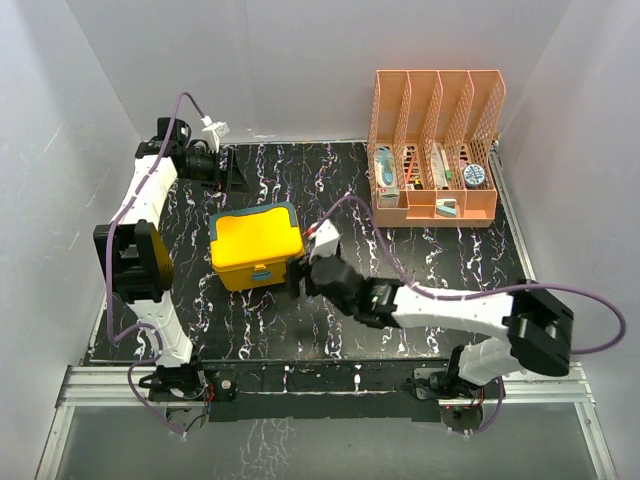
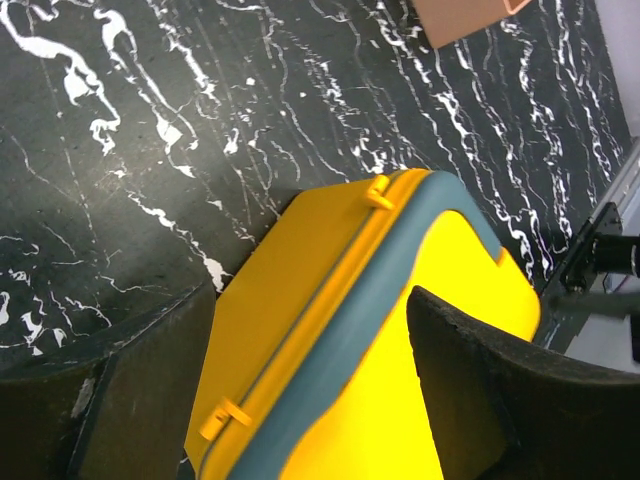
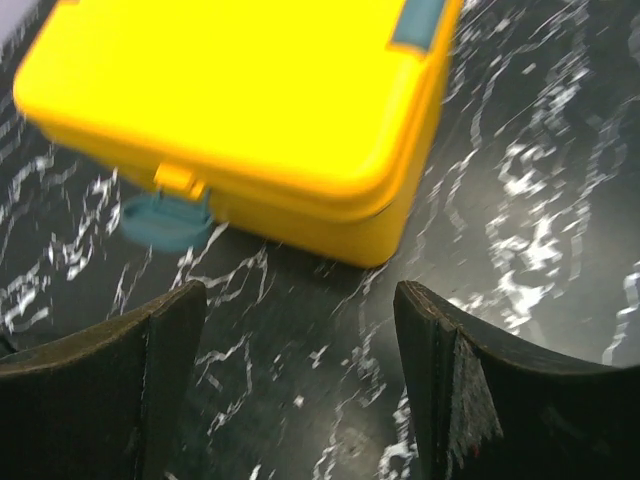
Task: Organize the medicine kit
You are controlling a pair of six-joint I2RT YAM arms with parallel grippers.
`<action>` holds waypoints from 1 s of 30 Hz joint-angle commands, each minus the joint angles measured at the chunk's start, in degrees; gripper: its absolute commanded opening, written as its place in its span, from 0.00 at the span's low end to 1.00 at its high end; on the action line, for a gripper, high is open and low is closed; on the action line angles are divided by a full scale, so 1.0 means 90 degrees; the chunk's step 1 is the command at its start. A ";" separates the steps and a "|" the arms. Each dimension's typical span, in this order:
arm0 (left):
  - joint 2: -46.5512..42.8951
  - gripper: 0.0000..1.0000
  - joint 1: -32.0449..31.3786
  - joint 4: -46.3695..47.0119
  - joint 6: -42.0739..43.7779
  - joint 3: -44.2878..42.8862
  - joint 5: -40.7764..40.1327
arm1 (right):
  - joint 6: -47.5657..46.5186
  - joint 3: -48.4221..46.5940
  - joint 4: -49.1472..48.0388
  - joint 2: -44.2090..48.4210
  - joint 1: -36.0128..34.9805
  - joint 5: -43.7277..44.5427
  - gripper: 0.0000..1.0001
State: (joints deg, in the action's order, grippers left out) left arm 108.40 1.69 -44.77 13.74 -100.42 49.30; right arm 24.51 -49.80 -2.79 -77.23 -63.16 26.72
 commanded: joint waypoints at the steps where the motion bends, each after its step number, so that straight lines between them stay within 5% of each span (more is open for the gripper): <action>1: 0.0098 0.76 0.0017 0.0122 -0.0086 -0.0347 -0.0226 | 0.0490 -0.0116 -0.0281 -0.0501 -0.0729 0.0947 0.73; 12: 0.0604 0.76 0.0018 0.0237 -0.0361 -0.0683 0.0041 | 0.0785 -0.0725 -0.0697 -0.1830 -0.1385 0.1873 0.70; 30: 0.0560 0.75 0.0012 0.0268 -0.0319 -0.0470 0.0248 | 0.0830 -0.0738 -0.1916 -0.2362 -0.1695 0.3568 0.70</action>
State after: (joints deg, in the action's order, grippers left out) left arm 114.17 1.72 -42.19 10.68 -104.57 48.90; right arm 32.18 -54.39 -13.91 -98.48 -78.13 53.34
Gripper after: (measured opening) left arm 0.756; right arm 0.707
